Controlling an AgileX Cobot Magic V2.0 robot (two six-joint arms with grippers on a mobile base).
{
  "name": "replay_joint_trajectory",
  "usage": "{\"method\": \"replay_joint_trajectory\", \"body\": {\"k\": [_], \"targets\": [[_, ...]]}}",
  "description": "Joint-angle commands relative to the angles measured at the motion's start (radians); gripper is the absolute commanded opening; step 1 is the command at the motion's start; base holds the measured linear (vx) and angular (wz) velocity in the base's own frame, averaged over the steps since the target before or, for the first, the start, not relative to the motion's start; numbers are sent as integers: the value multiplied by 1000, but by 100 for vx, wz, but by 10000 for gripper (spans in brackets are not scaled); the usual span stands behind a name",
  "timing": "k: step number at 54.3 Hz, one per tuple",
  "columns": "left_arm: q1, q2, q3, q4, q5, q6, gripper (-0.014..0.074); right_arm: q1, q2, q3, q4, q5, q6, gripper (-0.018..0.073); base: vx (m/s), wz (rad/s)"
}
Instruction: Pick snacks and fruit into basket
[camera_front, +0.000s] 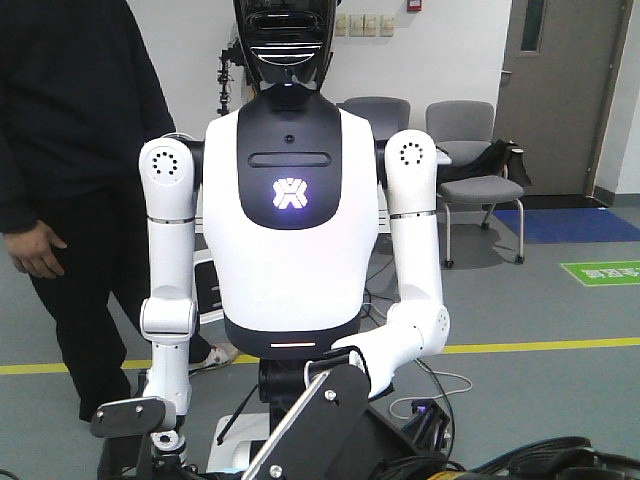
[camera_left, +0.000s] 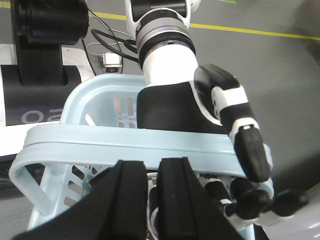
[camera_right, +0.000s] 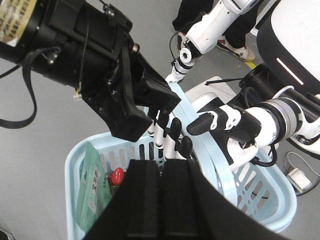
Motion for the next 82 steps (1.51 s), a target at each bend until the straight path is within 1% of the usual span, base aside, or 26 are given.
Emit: {"method": "replay_joint_trajectory", "body": {"k": [1, 11, 13, 17, 22, 26, 29, 31, 35, 42, 54, 60, 65, 71, 75, 78, 82], "targets": [[-9, -31, -30, -5, -77, -9, 248, -3, -36, -28, -29, -72, 0, -10, 0, 0], [-7, -32, -30, -5, -79, -3, 241, -3, -36, -28, -29, -72, 0, -10, 0, 0], [-4, -32, -31, -5, -81, 7, 230, -3, -36, -28, -29, -72, 0, -10, 0, 0], [5, -44, -31, -5, -87, 53, 184, -3, -36, -28, -29, -72, -1, -10, 0, 0], [15, -88, -31, -4, -63, 163, 82, -3, -36, -28, -29, -72, -1, -10, 0, 0], [20, -140, -31, -4, -25, 290, -7, -3, -36, -28, -29, -72, -1, -10, 0, 0], [20, -184, -31, -4, 3, 391, -8, -3, -36, -28, -29, -72, -1, -10, 0, 0], [20, -217, -31, -4, 20, 443, -8, -3, -36, -28, -27, -69, -1, -10, 0, 0], [20, -295, -31, -5, 45, 502, -8, -3, -36, -28, -22, -60, -1, -10, 0, 0], [20, -433, -31, -5, 100, 507, -7, -3, -35, -28, -23, -59, -1, -10, 0, 0], [20, -683, -31, -5, 300, 461, -6, -3, -35, -28, -23, -59, -1, -10, 0, 0], [20, -764, -31, -5, 326, 463, -6, -3, -35, -28, -23, -59, -1, -10, 0, 0], [20, -810, -31, -4, 326, 465, -6, -3, -35, -28, -23, -59, -1, -10, 0, 0], [20, -852, -31, 31, 325, 487, -6, -3, -35, -28, -23, -59, -1, -10, 0, 0], [20, -866, -31, 31, 329, 495, -6, -3, -35, -28, -23, -59, -1, -10, 0, 0], [23, -869, -31, 37, 354, 512, -6, -3, -35, -28, -23, -59, -1, -10, 0, 0], [38, -882, -24, 81, 417, 530, -6, -3, -35, -28, -23, -59, -1, -10, 0, 0]]}}
